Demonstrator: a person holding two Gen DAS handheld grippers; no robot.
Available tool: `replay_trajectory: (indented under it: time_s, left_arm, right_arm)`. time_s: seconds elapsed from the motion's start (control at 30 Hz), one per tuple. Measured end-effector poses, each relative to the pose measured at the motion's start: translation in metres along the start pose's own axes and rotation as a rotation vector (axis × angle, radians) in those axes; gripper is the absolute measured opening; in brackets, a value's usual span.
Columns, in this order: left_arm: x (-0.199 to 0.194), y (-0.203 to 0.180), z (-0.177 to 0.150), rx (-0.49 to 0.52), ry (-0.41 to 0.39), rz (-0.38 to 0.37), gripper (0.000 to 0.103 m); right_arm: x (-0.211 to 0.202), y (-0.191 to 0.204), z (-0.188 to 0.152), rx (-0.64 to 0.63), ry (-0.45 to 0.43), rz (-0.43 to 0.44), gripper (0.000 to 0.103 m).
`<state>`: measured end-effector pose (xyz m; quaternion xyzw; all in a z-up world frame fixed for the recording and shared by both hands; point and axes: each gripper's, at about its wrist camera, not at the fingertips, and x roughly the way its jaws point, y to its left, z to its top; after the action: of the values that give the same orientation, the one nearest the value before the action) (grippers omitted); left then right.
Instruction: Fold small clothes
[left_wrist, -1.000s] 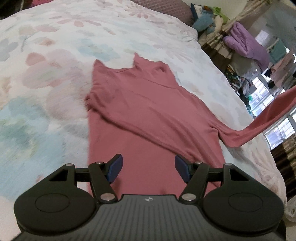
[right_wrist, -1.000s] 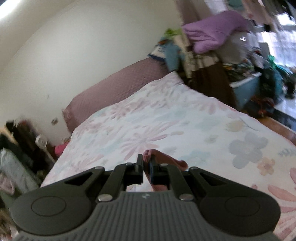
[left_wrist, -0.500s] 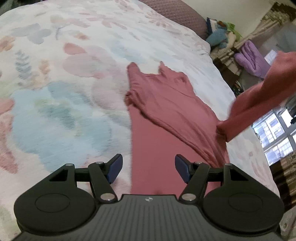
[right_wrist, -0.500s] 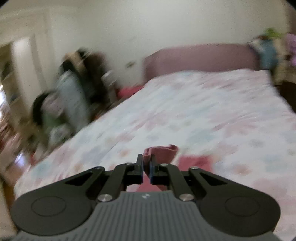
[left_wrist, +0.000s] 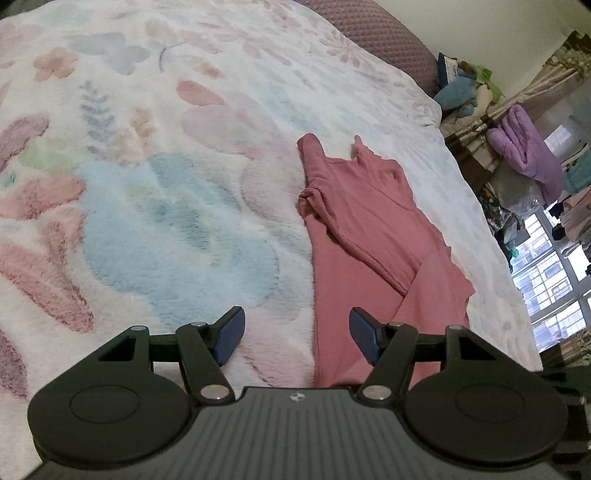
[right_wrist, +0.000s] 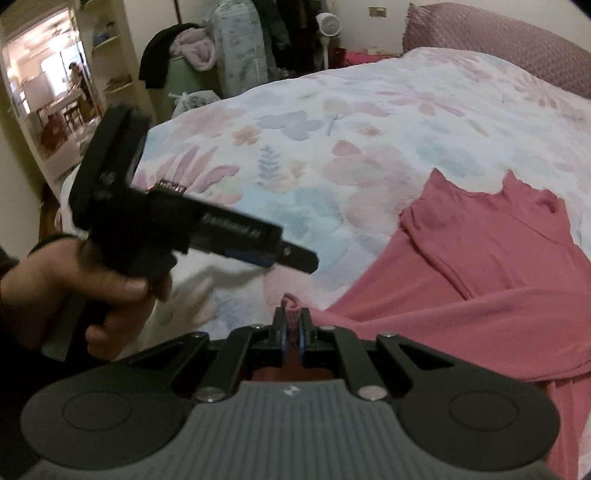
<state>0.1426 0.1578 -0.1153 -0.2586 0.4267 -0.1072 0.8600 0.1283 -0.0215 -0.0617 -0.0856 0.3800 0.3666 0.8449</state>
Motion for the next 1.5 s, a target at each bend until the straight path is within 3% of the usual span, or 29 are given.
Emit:
replay_trajectory:
  time_s: [0.13,0.53,0.73,0.83,0.87,0.9,0.93,1.03,1.1,1.4,1.5]
  left_arm:
    - [0.005,-0.001,-0.003,-0.005,0.04,-0.039,0.076]
    - [0.002,0.012,-0.002,-0.039,0.022,-0.022,0.076]
    - [0.001,0.009,-0.003,-0.014,0.026,-0.015,0.076]
    - [0.003,0.005,-0.002,0.012,0.038,-0.011,0.076]
    - [0.004,0.002,-0.002,0.024,0.041,-0.012,0.076]
    - [0.005,-0.001,-0.002,0.039,0.045,-0.011,0.076]
    - [0.006,-0.004,-0.002,0.053,0.049,-0.009,0.076]
    - [0.015,-0.019,-0.001,0.106,0.061,0.006,0.076]
    - [0.023,-0.03,0.004,0.131,0.066,0.004,0.076]
    - [0.094,-0.129,0.039,0.262,0.072,-0.047,0.076]
    - [0.136,-0.166,0.047,0.283,0.114,-0.072,0.076]
  right_arm:
    - [0.0,-0.001,-0.007,-0.001,0.015,-0.019,0.001]
    - [-0.015,0.033,-0.002,-0.093,-0.042,0.037,0.001]
    - [0.02,0.03,-0.023,-0.086,0.087,0.025,0.001]
    - [0.034,0.028,-0.04,-0.119,0.149,-0.009,0.01]
    - [0.035,0.027,-0.044,-0.122,0.163,-0.014,0.024]
    - [0.032,0.025,-0.047,-0.116,0.172,0.006,0.031]
    - [0.027,0.021,-0.048,-0.104,0.168,0.033,0.031]
    - [0.004,-0.006,-0.047,-0.013,0.129,0.114,0.035]
    - [-0.016,-0.034,-0.046,0.062,0.072,0.086,0.043]
    - [-0.093,-0.223,-0.066,0.576,-0.185,-0.325,0.044]
    - [-0.092,-0.27,-0.084,0.673,-0.252,-0.391,0.044]
